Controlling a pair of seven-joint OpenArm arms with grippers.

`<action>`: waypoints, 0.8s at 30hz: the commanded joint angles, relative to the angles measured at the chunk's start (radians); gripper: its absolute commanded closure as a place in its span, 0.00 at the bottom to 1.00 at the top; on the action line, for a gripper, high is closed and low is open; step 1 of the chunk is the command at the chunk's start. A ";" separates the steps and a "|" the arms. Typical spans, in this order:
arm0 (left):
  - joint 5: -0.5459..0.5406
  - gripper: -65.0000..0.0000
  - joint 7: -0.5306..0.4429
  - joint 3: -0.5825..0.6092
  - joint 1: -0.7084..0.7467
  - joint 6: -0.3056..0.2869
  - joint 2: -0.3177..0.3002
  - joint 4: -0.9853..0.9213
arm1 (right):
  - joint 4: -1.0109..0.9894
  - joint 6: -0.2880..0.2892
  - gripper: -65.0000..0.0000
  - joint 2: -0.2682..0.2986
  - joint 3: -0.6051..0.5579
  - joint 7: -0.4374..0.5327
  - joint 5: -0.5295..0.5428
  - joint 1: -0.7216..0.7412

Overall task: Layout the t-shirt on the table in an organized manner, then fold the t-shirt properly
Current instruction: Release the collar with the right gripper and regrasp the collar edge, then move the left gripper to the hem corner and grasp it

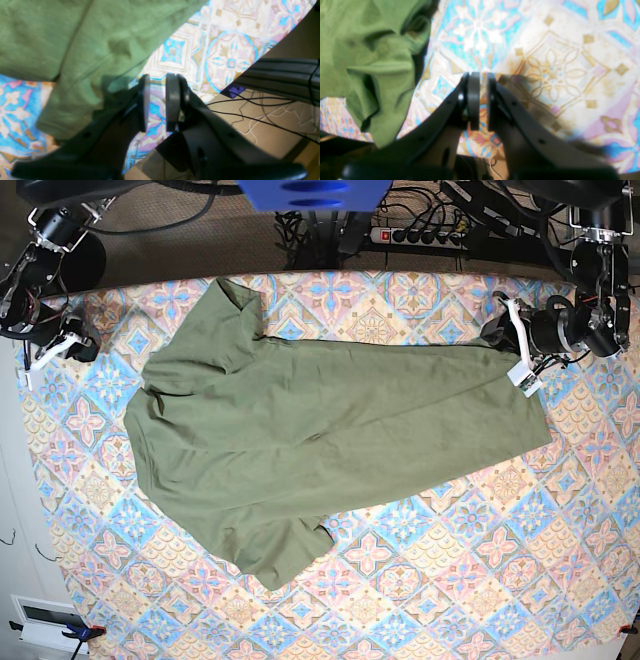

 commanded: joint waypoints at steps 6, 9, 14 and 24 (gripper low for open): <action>-0.019 0.76 -0.014 -0.069 0.034 -0.003 -0.017 0.174 | 0.016 0.000 0.89 -0.014 -0.032 0.016 0.020 0.014; -0.014 0.61 -0.012 -0.215 0.028 -0.003 0.024 0.128 | 0.016 0.000 0.87 -0.017 -0.058 0.021 0.020 0.015; 0.013 0.37 -0.011 -0.382 -0.106 -0.003 0.070 -0.117 | 0.016 0.000 0.87 -0.029 -0.078 0.021 0.019 0.015; 0.090 0.36 -0.073 -0.384 -0.435 -0.003 0.104 -0.688 | 0.016 0.000 0.87 -0.036 -0.078 0.022 0.019 0.017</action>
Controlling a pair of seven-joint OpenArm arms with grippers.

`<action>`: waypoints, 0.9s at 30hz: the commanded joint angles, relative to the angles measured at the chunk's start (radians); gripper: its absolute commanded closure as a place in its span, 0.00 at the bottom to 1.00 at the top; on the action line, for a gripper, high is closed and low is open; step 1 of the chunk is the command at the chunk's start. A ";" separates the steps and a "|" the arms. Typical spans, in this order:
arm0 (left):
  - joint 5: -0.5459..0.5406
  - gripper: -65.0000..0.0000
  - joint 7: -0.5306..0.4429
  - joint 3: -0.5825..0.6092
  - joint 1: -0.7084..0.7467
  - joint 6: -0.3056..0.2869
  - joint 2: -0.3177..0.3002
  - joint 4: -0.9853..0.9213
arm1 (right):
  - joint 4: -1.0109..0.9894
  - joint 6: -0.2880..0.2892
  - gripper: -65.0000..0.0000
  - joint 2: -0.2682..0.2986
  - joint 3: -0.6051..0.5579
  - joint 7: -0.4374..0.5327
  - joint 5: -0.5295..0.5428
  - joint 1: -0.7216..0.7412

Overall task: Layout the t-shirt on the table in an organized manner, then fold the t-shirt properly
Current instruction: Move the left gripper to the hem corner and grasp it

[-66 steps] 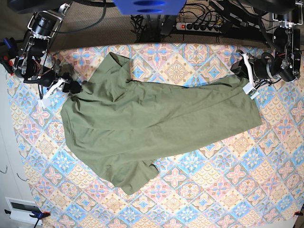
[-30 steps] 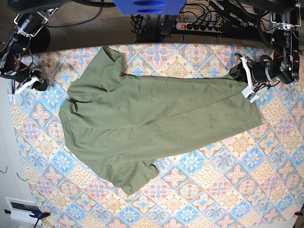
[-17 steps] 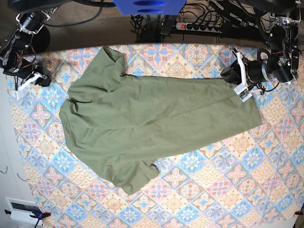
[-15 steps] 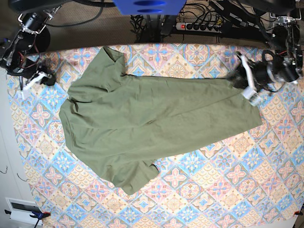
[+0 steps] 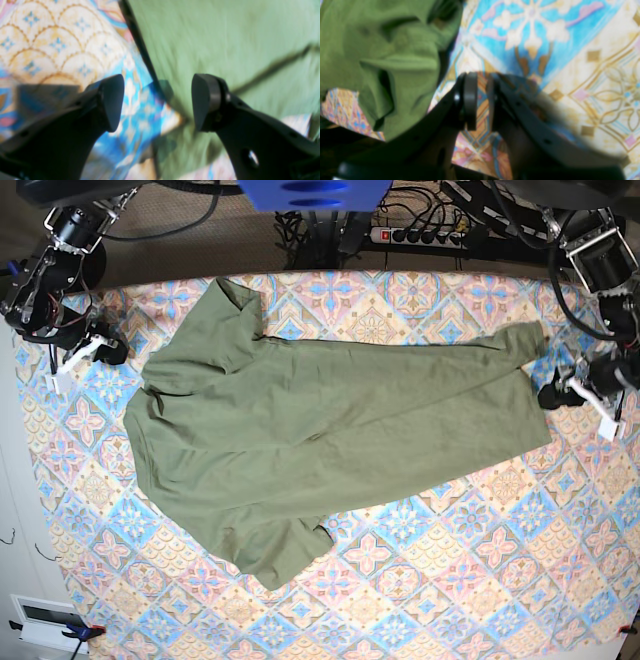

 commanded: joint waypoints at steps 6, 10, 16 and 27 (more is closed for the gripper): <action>0.020 0.36 -0.134 -0.001 -0.145 -0.009 0.020 -0.219 | 0.015 0.003 0.87 0.021 0.006 0.008 0.014 0.008; 0.049 0.37 -0.220 -0.001 -0.225 -0.009 0.050 -0.377 | 0.015 0.003 0.87 0.021 0.006 0.008 0.014 0.008; 0.120 1.00 -0.304 0.001 -0.333 -0.009 0.103 -0.403 | 0.024 0.003 0.87 0.021 0.006 0.001 0.014 0.001; 0.170 1.00 -0.284 0.002 -0.481 -0.009 0.144 -0.144 | 0.215 0.004 0.58 -0.045 -0.107 -0.019 0.017 -0.035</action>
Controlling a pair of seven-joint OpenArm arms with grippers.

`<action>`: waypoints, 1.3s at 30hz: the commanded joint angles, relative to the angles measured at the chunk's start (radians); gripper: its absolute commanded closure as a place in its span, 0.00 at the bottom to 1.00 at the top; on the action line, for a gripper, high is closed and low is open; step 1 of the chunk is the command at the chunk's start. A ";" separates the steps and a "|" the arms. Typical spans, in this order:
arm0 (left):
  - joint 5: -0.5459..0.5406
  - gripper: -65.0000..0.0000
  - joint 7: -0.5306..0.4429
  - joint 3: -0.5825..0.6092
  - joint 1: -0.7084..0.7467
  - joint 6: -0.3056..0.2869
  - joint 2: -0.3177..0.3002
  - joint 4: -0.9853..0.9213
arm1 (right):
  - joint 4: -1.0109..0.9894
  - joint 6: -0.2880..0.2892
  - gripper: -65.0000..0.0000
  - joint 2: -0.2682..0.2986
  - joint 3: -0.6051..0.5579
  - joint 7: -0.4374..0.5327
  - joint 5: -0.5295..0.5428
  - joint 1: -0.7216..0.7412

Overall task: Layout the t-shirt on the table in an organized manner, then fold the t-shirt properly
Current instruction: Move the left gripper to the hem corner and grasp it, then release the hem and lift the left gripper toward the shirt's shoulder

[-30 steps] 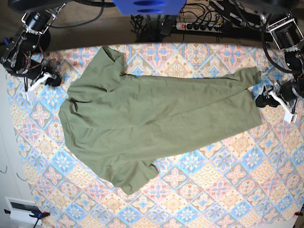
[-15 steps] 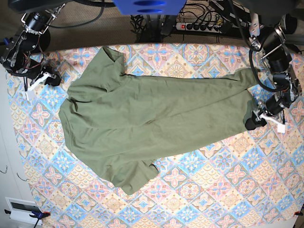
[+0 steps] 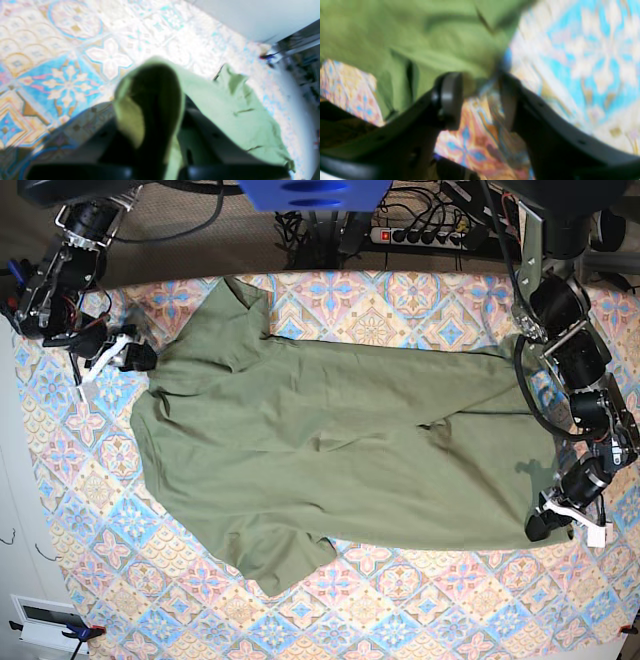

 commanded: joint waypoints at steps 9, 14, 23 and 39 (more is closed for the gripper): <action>0.054 1.00 -0.053 0.000 -0.120 -0.006 -0.009 0.076 | 0.011 0.001 0.57 -0.002 -0.155 0.005 0.005 0.099; 0.103 1.00 -0.055 0.000 -0.170 -0.006 0.011 0.076 | -0.019 0.001 0.57 -0.005 -0.194 0.007 -0.072 0.099; 0.103 1.00 -0.056 0.000 -0.186 -0.006 0.013 0.075 | -0.039 0.001 0.75 -0.042 -0.194 0.007 -0.103 0.091; 0.101 1.00 -0.139 0.000 -0.206 -0.006 -0.044 0.001 | -0.037 0.002 0.98 0.082 -0.030 -0.014 -0.069 0.005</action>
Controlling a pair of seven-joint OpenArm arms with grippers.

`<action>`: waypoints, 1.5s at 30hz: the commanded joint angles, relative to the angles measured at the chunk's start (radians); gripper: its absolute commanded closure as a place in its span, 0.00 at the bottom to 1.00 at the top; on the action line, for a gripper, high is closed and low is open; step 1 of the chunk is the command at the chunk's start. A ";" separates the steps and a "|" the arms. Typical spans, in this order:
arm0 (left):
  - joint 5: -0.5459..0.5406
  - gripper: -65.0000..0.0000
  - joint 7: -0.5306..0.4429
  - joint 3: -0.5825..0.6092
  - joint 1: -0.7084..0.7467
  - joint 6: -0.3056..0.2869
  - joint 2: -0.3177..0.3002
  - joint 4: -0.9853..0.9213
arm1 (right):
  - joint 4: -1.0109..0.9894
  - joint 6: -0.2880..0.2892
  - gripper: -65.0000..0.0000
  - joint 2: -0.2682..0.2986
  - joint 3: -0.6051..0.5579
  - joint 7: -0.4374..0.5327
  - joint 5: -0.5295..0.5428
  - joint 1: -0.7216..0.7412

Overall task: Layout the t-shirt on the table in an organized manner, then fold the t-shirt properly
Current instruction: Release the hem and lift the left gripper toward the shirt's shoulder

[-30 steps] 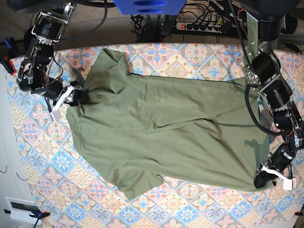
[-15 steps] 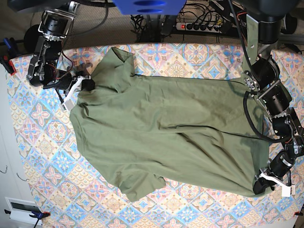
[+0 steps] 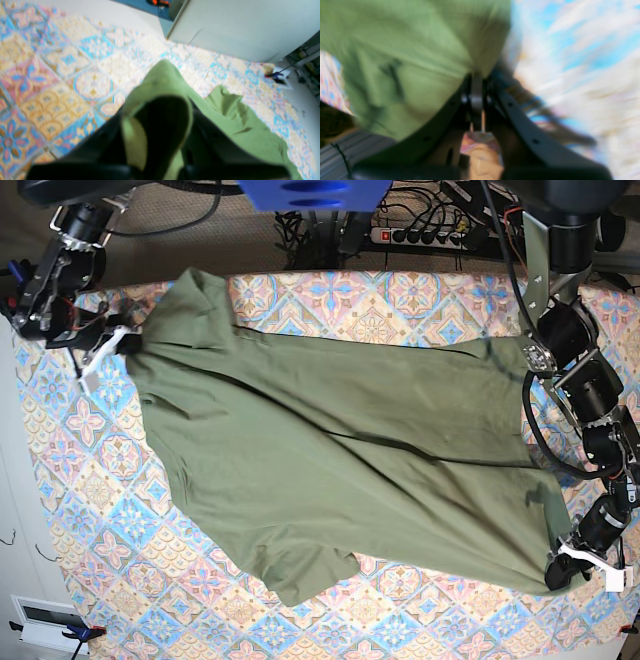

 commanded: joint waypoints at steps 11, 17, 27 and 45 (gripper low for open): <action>-0.030 0.76 -0.153 0.181 -0.053 0.102 -0.042 -0.121 | 0.017 0.002 0.98 0.049 0.002 0.000 0.042 -0.019; -0.035 0.28 -0.186 0.278 -0.024 0.134 -0.060 -0.122 | 0.017 0.002 0.98 0.046 -0.001 0.000 0.042 -0.019; -0.116 0.24 0.099 0.272 0.275 0.133 -0.092 0.226 | 0.017 0.002 0.98 0.043 -0.001 0.000 0.040 -0.019; -0.282 0.24 0.323 0.014 0.854 0.133 -0.016 0.726 | 0.017 0.002 0.98 0.043 -0.003 0.002 0.038 -0.016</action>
